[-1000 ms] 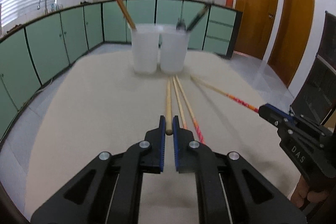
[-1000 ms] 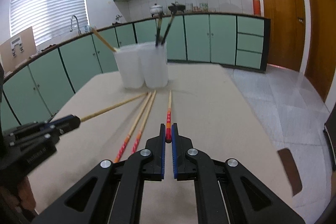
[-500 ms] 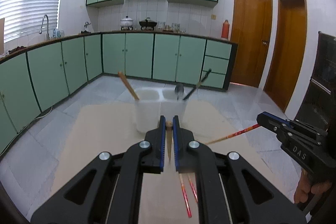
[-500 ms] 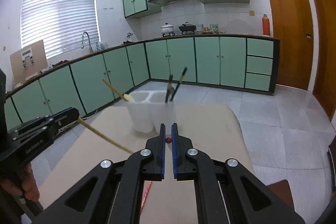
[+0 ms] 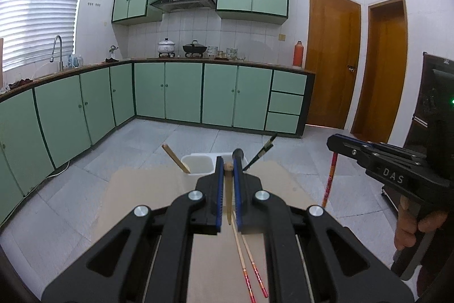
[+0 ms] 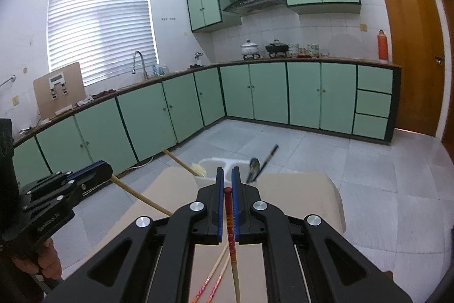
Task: Organize utensils
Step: 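Lift the wooden chopstick with left tool over the holder while right tool carries the red-patterned chopstick, then open left tool to drop the wooden chopstick into the holder while right tool releases its chopstick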
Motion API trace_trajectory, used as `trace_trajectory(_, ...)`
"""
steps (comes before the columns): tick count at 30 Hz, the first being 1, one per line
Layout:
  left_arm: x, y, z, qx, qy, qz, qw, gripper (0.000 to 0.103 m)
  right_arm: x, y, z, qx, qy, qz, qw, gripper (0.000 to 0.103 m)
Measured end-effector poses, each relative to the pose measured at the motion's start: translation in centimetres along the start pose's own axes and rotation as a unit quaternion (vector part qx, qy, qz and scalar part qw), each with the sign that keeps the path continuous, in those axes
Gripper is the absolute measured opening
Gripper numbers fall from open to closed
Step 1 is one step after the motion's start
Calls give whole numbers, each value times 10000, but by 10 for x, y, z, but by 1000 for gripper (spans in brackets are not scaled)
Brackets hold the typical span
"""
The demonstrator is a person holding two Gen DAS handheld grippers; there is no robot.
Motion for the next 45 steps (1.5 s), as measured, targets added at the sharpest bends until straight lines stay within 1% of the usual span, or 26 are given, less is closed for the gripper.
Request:
trace_trajectory(5, -6, -10, -23, -8, 173, -28, 9998, 6, 6, -8, -25, -86, 165, -62, 9998, 5)
trace_trajectory(9, -3, -15, -46, 35, 344, -92, 9994, 6, 14, -14, -57, -148, 417, -95, 9990, 5)
trace_trajectory(13, 6, -19, -67, 78, 447, -142, 9989, 6, 28, -15, -86, -194, 570, -59, 9982, 5)
trace_trajectory(17, 29, -29, -86, 66, 451, -223, 9987, 6, 50, -15, -112, -231, 677, 17, 9974, 5)
trace_trajectory(21, 57, -42, -99, 10, 381, -259, 9989, 6, 71, -10, -131, -192, 770, 29, 9968, 5)
trace_trajectory(26, 81, -48, -106, 56, 246, -258, 9993, 6, 98, -1, -151, -77, 906, -4, 9959, 5)
trace_trajectory(29, 97, -49, -106, 81, 114, -204, 9997, 6, 114, 5, -152, -68, 903, 44, 9959, 5)
trace_trajectory(33, 123, -53, -101, 115, -104, -228, 9996, 6, 137, 11, -140, -36, 761, 98, 9970, 5)
trace_trajectory(34, 128, -54, -98, 118, -152, -236, 9995, 6, 142, 13, -135, -22, 712, 109, 9974, 5)
trace_trajectory(35, 130, -47, -93, 111, -195, -237, 9995, 6, 149, 16, -129, 10, 632, 106, 9979, 5)
trace_trajectory(41, 164, -53, -72, 62, -549, -266, 9981, 6, 173, 23, -99, 74, 186, 18, 9998, 6)
trace_trajectory(43, 172, -59, -65, -5, -660, -273, 9974, 8, 175, 25, -91, 94, 79, 49, 9999, 7)
trace_trajectory(44, 173, -61, -62, -27, -680, -285, 9973, 12, 175, 27, -88, 108, 58, 70, 9999, 11)
trace_trajectory(45, 175, -64, -60, -52, -705, -303, 9970, 22, 174, 29, -85, 132, 51, 88, 9999, 13)
Point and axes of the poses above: each gripper's, at about its wrist camera, not at the fingertips, and x roughly the way its jaws point, y to its right, z to its underside, the point moved 5 cm from there along x, roughly the way its jaws point, and after that the axes turned 2 degrees about -y, right-handed, at the moved point
